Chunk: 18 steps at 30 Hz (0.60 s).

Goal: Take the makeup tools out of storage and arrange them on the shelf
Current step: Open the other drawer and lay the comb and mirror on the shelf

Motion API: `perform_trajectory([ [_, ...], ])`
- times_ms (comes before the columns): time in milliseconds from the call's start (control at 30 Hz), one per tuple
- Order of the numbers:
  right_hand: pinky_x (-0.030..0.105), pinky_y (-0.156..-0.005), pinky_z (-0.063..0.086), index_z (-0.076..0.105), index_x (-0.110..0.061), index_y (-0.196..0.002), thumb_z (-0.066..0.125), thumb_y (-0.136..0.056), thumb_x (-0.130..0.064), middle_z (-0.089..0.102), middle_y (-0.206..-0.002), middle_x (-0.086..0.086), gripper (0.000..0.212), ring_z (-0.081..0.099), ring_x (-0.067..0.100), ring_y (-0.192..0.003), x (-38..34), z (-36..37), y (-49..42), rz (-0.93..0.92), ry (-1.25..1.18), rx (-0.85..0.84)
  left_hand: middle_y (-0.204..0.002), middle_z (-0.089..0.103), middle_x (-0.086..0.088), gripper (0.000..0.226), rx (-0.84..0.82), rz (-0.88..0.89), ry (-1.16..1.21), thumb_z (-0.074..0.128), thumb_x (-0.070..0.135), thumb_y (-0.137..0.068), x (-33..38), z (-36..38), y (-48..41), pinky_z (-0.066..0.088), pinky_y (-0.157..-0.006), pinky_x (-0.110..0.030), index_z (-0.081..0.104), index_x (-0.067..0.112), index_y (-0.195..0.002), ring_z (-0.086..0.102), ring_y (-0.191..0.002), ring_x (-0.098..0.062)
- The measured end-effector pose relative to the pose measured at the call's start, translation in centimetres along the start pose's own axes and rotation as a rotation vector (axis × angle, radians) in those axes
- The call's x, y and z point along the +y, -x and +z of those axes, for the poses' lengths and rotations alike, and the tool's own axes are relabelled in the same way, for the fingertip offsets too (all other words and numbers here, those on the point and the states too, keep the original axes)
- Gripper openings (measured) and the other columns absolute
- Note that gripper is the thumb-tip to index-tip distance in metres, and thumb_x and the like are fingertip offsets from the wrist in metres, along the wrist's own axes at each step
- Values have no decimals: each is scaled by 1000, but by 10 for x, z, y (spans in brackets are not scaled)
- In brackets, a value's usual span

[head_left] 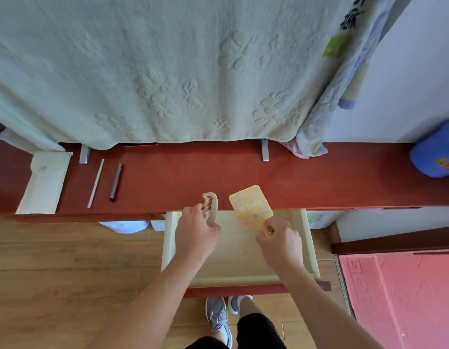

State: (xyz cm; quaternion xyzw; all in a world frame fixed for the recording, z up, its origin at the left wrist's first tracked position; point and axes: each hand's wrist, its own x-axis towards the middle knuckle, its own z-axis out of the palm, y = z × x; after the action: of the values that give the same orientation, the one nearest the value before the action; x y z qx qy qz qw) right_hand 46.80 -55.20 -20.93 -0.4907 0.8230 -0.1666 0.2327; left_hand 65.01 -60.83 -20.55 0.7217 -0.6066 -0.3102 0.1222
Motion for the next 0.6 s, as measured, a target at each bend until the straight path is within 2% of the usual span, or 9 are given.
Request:
perform_trajectory([
  [100, 16, -52, 28, 61, -16, -80, 64, -79, -19, 53, -77, -6, 5, 46, 14, -65, -6, -1, -18, -5, -1, 17, -108, 49, 3, 51, 5, -4, -2, 66, 22, -82, 9, -1, -16, 45, -72, -29, 53, 15, -131, 56, -92, -19],
  [200, 21, -54, 33, 64, -14, -84, 63, -81, -20, 52, -78, -7, 7, 49, 14, -66, -12, 1, -39, 2, -18, 19, -101, 44, 4, 49, 7, -9, -11, 66, 22, -80, 18, 2, -34, 48, -76, -33, 55, 13, -127, 56, -95, -23],
  [400, 20, -56, 34, 68, -12, -93, 63, -83, -21, 54, -81, -6, 14, 50, 13, -69, -22, 11, -84, 8, -34, 2, -98, 44, 5, 50, 8, -18, -27, 68, 25, -79, 33, 11, -73, 43, -73, -31, 55, 12, -126, 59, -95, -24],
  [600, 17, -57, 35, 69, -11, -101, 62, -86, -23, 56, -87, -6, 20, 52, 12, -73, -28, 20, -120, 13, -12, -25, -101, 48, 2, 50, 0, -40, -25, 68, 28, -80, 42, 23, -107, 49, -77, -34, 55, 12, -126, 60, -96, -26],
])
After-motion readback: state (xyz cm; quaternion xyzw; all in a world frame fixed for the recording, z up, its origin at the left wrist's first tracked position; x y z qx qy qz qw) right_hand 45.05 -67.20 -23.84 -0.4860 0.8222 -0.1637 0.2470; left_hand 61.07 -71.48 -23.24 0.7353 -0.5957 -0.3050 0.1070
